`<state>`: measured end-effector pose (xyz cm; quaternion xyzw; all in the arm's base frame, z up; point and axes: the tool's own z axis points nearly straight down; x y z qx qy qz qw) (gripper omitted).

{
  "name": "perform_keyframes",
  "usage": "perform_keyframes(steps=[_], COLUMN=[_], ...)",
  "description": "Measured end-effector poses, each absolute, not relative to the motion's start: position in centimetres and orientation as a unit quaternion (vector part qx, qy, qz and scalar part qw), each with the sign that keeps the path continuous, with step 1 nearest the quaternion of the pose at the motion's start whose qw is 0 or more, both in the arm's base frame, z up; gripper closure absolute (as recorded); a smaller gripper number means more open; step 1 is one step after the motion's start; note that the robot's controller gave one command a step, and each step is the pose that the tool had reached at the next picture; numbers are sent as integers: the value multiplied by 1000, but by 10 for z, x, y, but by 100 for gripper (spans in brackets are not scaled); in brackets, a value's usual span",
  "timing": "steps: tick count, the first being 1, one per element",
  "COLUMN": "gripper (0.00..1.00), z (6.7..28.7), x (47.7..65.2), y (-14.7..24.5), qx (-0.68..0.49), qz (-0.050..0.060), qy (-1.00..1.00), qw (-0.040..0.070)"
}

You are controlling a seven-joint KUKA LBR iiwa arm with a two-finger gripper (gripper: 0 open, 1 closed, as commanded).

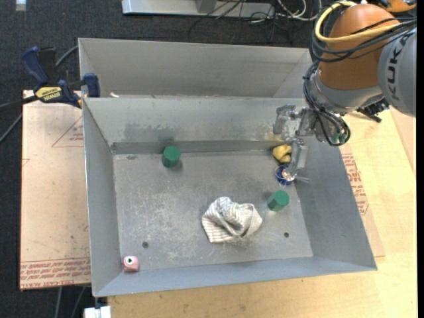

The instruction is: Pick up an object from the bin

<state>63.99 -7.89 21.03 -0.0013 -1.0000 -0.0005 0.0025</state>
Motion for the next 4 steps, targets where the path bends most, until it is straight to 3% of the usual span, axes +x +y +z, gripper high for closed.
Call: perform_keyframes(steps=[1, 2, 3, 4], gripper=[0, 0, 0, 0], z=[216, 129, 153, 100], x=[641, 644, 625, 641], y=[-78, -115, -149, -137], qx=[0, 123, 233, 319], qz=[0, 0, 1, -1], qy=[-1000, -992, -972, -948], qw=[-1, -1, -4, -2])
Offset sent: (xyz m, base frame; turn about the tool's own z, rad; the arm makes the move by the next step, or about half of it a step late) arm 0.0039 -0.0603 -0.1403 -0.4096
